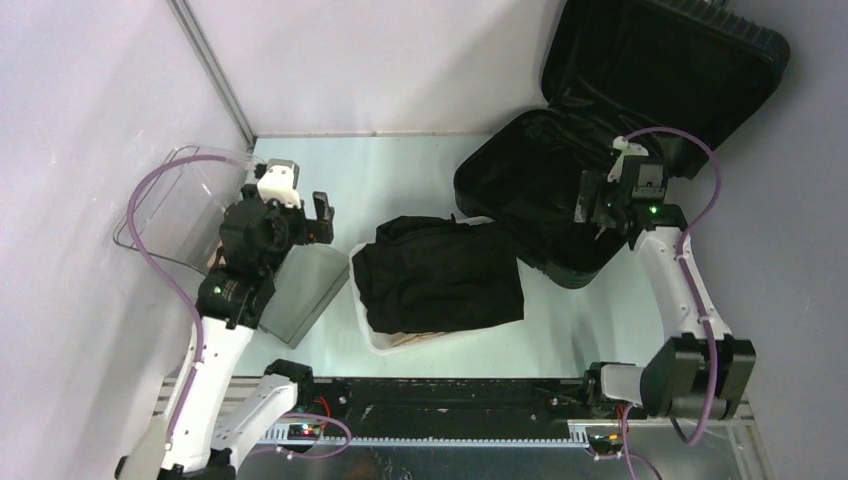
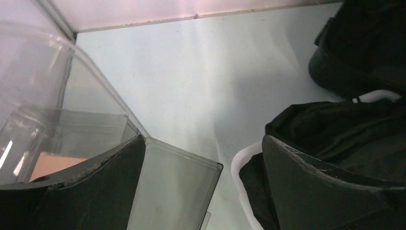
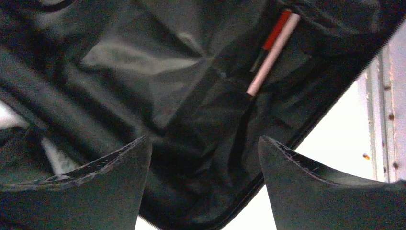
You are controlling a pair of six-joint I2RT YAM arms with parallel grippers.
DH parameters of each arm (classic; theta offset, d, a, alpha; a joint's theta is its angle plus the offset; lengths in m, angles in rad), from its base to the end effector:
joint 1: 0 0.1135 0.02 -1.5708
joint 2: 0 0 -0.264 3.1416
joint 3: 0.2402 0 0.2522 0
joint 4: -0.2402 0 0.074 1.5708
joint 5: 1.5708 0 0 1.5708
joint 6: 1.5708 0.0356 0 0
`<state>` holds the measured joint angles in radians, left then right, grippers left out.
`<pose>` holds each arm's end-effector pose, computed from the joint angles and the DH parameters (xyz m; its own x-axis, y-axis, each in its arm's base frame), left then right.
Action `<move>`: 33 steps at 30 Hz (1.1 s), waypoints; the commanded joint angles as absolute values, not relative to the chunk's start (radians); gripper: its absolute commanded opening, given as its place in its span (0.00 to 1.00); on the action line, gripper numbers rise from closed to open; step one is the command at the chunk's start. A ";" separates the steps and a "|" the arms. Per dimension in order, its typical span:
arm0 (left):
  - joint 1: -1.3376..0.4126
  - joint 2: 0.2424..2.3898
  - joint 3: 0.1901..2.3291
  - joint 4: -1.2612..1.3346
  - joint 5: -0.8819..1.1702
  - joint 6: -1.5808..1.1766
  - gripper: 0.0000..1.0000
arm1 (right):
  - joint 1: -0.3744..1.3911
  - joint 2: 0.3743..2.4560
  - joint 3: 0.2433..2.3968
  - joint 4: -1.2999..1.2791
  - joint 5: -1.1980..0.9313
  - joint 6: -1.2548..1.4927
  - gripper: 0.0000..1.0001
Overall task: Open, take out, and arrange the luggage
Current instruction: Pick up the makeup from the center of the board.
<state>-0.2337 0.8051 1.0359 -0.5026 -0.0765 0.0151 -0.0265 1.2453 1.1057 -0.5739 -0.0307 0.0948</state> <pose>0.1633 -0.0361 0.3889 -0.2587 0.0771 -0.9629 0.1632 0.9860 0.0351 0.2693 -0.0060 0.3172 -0.6510 0.1119 -0.7508 0.0652 0.9937 0.0916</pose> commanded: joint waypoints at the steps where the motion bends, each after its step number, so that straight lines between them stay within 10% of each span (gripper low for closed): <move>1: -0.258 0.776 0.949 -0.321 -0.220 -0.086 1.00 | -0.112 1.364 1.179 -0.469 0.030 0.175 0.82; 16: -0.494 0.792 0.747 -0.223 -0.589 0.080 1.00 | -0.173 1.865 1.518 -0.527 0.175 0.383 0.25; 33: -0.533 0.803 0.734 -0.216 -0.642 0.118 1.00 | -0.198 2.061 1.572 -0.461 0.256 0.453 0.25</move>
<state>-0.5232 0.8043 0.7326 -0.2535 -0.6106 0.0982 -0.1833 2.0430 1.5719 -0.5209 0.2161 0.4156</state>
